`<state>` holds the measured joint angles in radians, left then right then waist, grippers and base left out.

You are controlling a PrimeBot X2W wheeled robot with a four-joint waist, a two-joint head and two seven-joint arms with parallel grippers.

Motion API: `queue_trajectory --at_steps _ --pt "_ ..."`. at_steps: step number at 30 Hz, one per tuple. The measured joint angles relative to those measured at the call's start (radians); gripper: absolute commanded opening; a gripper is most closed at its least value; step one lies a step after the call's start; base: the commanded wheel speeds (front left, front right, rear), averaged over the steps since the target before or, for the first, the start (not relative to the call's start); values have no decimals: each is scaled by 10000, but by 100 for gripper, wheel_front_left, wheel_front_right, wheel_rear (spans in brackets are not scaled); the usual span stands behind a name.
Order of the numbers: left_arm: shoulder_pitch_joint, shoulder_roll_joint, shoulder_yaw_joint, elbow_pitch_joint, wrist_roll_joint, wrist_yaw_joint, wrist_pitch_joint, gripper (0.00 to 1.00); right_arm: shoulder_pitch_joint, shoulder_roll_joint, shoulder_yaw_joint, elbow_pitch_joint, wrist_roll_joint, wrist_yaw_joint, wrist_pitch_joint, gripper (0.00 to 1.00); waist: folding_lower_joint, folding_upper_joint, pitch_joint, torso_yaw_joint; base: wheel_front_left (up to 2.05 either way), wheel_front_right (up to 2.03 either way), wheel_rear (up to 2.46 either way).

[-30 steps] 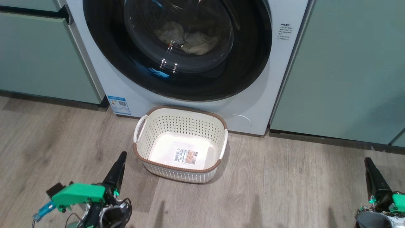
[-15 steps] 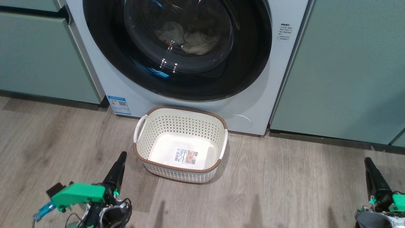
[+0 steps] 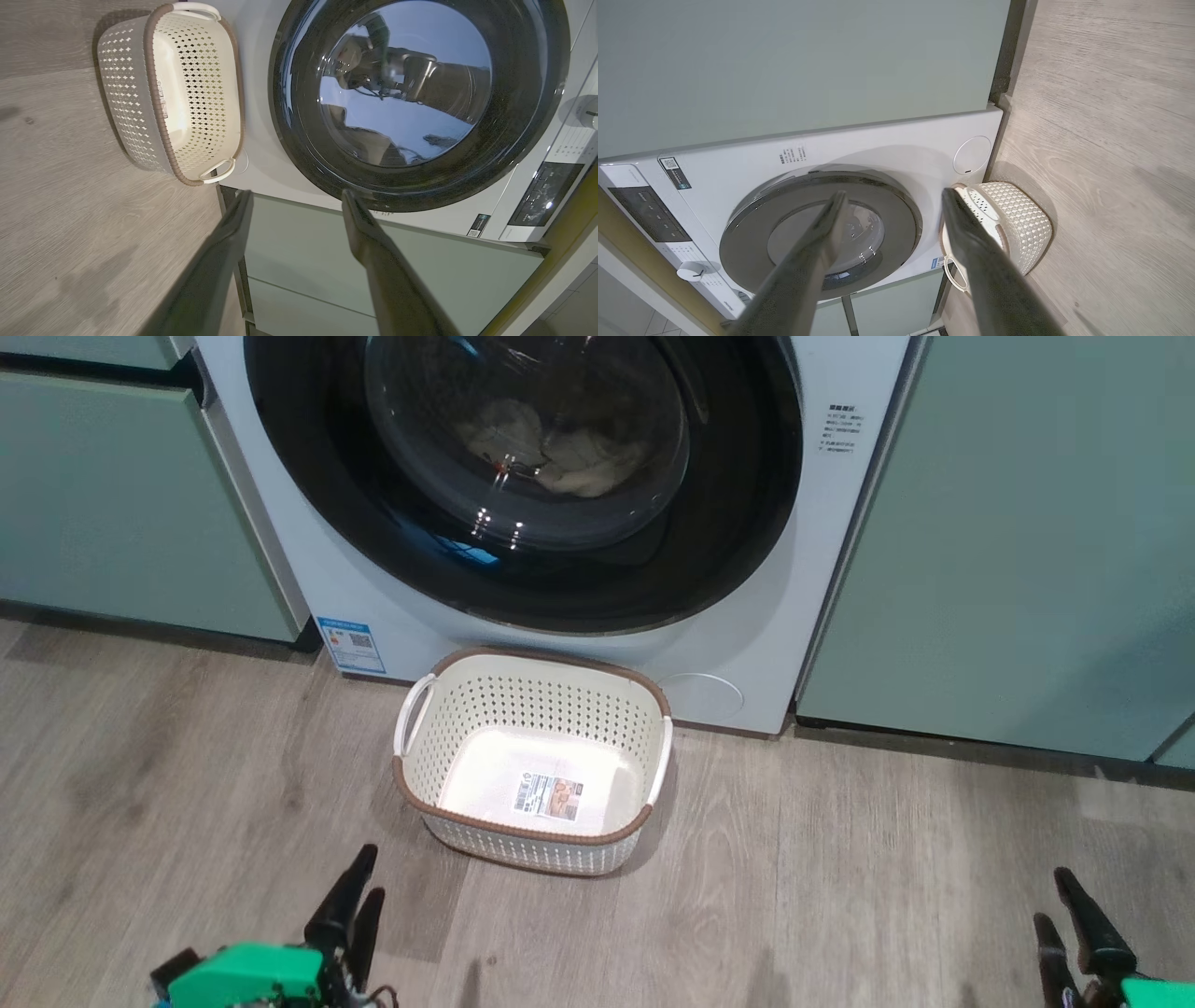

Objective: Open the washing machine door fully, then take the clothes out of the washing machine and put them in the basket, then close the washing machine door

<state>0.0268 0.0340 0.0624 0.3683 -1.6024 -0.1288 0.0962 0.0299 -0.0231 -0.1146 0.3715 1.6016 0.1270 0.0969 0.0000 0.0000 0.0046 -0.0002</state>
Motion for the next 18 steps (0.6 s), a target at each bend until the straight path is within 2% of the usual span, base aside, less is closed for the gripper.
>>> queue_trajectory --at_steps 18 --pt "-397 4 -146 -430 1051 0 -527 100 -218 0 182 -472 -863 0 -535 100 0 0 49 4 0 0 0"
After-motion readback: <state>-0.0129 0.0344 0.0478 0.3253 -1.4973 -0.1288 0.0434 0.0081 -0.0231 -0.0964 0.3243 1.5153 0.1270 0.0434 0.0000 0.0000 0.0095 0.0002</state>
